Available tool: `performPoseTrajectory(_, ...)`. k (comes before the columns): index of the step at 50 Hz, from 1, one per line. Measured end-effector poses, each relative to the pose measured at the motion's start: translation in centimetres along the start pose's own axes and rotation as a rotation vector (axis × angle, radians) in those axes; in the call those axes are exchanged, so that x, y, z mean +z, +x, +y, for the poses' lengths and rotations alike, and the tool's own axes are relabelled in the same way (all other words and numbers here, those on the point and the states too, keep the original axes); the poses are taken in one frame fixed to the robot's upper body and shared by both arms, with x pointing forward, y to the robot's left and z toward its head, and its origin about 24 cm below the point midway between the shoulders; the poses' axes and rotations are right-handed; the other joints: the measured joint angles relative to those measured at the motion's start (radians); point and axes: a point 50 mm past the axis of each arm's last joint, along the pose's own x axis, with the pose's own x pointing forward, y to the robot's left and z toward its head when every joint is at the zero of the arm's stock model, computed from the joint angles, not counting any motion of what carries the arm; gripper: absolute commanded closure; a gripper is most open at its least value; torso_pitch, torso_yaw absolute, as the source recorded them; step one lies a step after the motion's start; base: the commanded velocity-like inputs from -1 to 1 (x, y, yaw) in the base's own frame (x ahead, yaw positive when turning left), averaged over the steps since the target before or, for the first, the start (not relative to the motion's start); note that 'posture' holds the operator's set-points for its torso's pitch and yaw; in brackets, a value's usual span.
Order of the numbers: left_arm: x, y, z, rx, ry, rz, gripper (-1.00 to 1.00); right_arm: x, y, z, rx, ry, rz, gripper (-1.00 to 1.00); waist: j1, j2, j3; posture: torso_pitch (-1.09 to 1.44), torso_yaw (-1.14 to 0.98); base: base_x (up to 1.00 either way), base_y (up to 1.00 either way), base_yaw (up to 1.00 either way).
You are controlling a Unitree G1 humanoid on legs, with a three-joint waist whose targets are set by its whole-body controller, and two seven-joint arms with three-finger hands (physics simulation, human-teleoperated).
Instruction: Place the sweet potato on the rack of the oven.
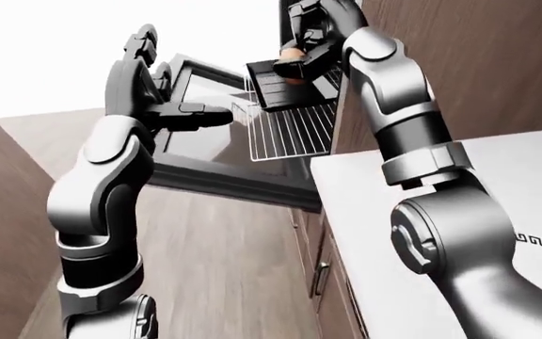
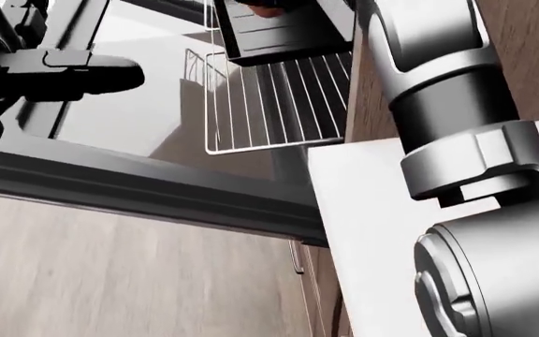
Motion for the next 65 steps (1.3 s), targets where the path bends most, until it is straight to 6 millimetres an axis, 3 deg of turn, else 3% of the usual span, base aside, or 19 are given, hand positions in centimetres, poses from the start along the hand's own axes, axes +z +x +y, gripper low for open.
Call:
performPoseTrajectory(2, 0.0, 0.0, 0.1, -0.006, -0.001, 0.004, -1.0, -0.7, 0.0, -0.3, -0.014, 0.002, 0.031, 1.0, 0.001, 0.004, 0.018, 0.0, 0.0, 0.0, 0.08, 0.0)
performPoseTrajectory(4, -0.5, 0.0, 0.7, 0.021, -0.005, 0.024, -1.0, -1.7, 0.1, -0.2, -0.02, 0.003, 0.076, 1.0, 0.004, 0.012, 0.013, 0.0, 0.0, 0.01, 0.49, 0.0)
performPoseTrajectory(6, -0.7, 0.0, 1.3, 0.051, -0.005, 0.04, -1.0, -2.5, 0.1, 0.1, -0.015, 0.002, 0.113, 1.0, 0.006, -0.002, 0.002, 0.0, 0.0, 0.04, 0.7, 0.0)
performPoseTrajectory(8, -0.4, 0.0, 1.6, 0.066, -0.002, 0.027, -1.0, -2.5, 0.2, 0.2, -0.009, 0.001, 0.119, 1.0, 0.004, -0.002, -0.01, 0.0, 0.0, 0.05, 0.7, 0.0)
performPoseTrajectory(13, 0.4, -0.1, 1.0, 0.039, -0.002, -0.017, -1.0, -0.8, 0.1, -0.2, -0.02, -0.007, 0.055, 1.0, -0.01, 0.056, -0.015, 0.0, 0.0, 0.05, 0.69, 0.0)
performPoseTrajectory(16, 0.5, -0.1, 1.0, 0.035, -0.001, -0.021, -1.0, -0.1, 0.1, -0.3, -0.027, -0.013, 0.03, 1.0, -0.01, 0.127, -0.026, 0.0, 0.0, 0.05, 0.52, 0.0)
performPoseTrajectory(19, -0.6, -0.1, 1.9, 0.078, -0.005, 0.025, -1.0, -1.1, 0.3, 0.9, 0.017, -0.011, 0.059, 1.0, 0.002, 0.115, -0.007, 0.0, 0.0, 0.07, 0.47, 0.0)
performPoseTrajectory(23, -0.3, -0.1, 1.8, 0.079, 0.0, 0.017, -1.0, -1.7, 0.3, 0.9, 0.02, -0.003, 0.086, 1.0, 0.003, 0.064, -0.01, 0.0, 0.0, 0.07, 0.45, 0.0)
performPoseTrajectory(25, -0.1, -0.1, 1.6, 0.071, 0.0, 0.007, -1.0, -1.5, 0.2, 0.6, 0.01, -0.004, 0.08, 1.0, 0.004, 0.051, -0.01, 0.0, 0.0, 0.1, 0.32, 0.0)
performPoseTrajectory(31, -0.1, -0.1, 1.6, 0.065, -0.001, 0.01, -1.0, -1.1, 0.2, 0.4, 0.0, -0.003, 0.06, 1.0, 0.005, 0.076, -0.01, 0.0, 0.0, 0.2, 0.05, 0.0)
performPoseTrajectory(41, -0.1, 0.0, 1.6, 0.068, 0.002, 0.006, -1.0, -1.4, 0.2, 0.4, 0.0, 0.007, 0.066, 1.0, 0.01, 0.088, -0.002, 0.0, 0.0, 0.26, -0.06, 0.0)
performPoseTrajectory(47, 0.2, -0.1, 1.7, 0.072, 0.001, -0.006, -1.0, -1.0, 0.2, 0.3, -0.002, 0.009, 0.045, 1.0, 0.017, 0.053, 0.01, 0.0, 0.0, 0.0, -0.07, 0.0)
performPoseTrajectory(53, -0.4, 0.0, 1.7, 0.07, 0.003, 0.025, -1.0, -1.6, 0.3, 0.3, 0.001, 0.01, 0.08, 1.0, -0.005, 0.088, 0.015, 0.0, 0.0, 0.02, -0.51, 0.0)
performPoseTrajectory(55, 0.3, -0.1, 1.6, 0.069, 0.003, -0.01, -1.0, -0.9, 0.2, 0.1, -0.005, 0.008, 0.055, 1.0, -0.014, 0.073, 0.001, 0.0, 0.0, 0.0, 0.0, 0.0)
performPoseTrajectory(57, 0.2, -0.1, 1.2, 0.054, -0.001, -0.007, -1.0, -1.2, 0.2, -0.2, -0.016, 0.009, 0.054, 1.0, -0.028, 0.081, 0.012, 0.0, 0.0, 0.0, 0.0, 0.0)
performPoseTrajectory(60, -0.2, 0.0, 0.6, 0.023, 0.0, 0.017, -1.0, -2.0, 0.1, -0.7, -0.037, 0.015, 0.096, 1.0, -0.016, 0.02, 0.036, 0.0, 0.0, 0.0, -0.06, 0.0)
performPoseTrajectory(61, -0.3, 0.0, 0.6, 0.02, -0.001, 0.024, -1.0, -2.1, 0.1, -0.8, -0.041, 0.015, 0.103, 1.0, -0.011, 0.016, 0.019, 0.0, 0.0, 0.0, -0.33, 0.0)
performPoseTrajectory(63, -0.1, 0.0, 0.8, 0.028, -0.001, 0.02, -1.0, -1.8, 0.1, -0.6, -0.039, 0.013, 0.094, 1.0, -0.005, 0.027, -0.004, 0.0, 0.0, 0.0, -0.35, 0.0)
performPoseTrajectory(65, 0.3, -0.1, 1.1, 0.043, -0.002, -0.002, -1.0, -1.0, 0.1, -0.4, -0.031, 0.01, 0.058, 1.0, -0.002, 0.047, 0.004, 0.0, 0.0, 0.0, -0.36, 0.0)
